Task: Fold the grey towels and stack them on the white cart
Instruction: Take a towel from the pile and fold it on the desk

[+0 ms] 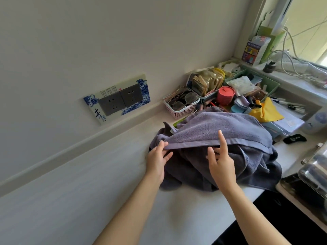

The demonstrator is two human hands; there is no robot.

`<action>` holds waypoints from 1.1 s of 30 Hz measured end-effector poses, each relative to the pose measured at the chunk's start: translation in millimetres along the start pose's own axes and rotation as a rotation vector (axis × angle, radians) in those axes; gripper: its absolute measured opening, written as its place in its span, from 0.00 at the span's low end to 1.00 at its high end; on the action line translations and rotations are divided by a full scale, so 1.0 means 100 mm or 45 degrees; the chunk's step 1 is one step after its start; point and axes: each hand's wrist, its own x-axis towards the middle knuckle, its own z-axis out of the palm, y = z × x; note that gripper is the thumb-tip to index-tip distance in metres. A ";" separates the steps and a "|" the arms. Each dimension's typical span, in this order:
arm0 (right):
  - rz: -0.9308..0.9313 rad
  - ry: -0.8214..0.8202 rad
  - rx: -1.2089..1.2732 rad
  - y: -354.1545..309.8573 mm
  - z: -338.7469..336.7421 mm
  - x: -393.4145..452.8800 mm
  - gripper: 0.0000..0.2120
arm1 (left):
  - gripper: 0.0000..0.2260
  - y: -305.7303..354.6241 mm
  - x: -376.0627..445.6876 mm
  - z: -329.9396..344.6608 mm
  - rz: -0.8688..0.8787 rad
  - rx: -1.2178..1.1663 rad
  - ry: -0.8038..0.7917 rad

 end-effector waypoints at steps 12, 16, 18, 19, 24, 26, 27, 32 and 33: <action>-0.070 -0.102 0.077 -0.74 0.58 -0.67 0.14 | 0.06 0.78 -0.49 -1.65 0.386 -0.355 0.428; -0.211 -0.310 -0.009 -1.05 1.05 -1.30 0.14 | 0.04 0.94 -0.74 -2.45 0.394 -0.419 0.659; -0.310 -0.358 -0.081 -1.18 1.24 -1.56 0.13 | 0.04 0.98 -0.86 -2.83 0.377 -0.415 0.794; -0.381 -0.354 -0.132 -1.22 1.33 -1.63 0.13 | 0.05 0.97 -0.91 -2.98 0.352 -0.418 0.856; -0.656 -0.339 -0.297 -1.47 1.94 -2.16 0.11 | 0.07 0.90 -1.45 -3.95 0.267 -0.482 1.139; -0.776 -0.389 -0.273 -1.66 2.23 -2.43 0.13 | 0.09 0.85 -1.73 -4.40 0.271 -0.525 1.219; -0.806 -0.426 -0.259 -1.74 2.33 -2.48 0.14 | 0.09 0.81 -1.83 -4.54 0.271 -0.522 1.217; -1.043 -0.762 -0.148 -2.23 3.12 -3.02 0.11 | 0.08 0.58 -2.40 -5.28 0.285 -0.632 1.341; -1.073 -0.787 -0.150 -2.29 3.24 -3.11 0.12 | 0.06 0.55 -2.48 -5.36 0.274 -0.674 1.347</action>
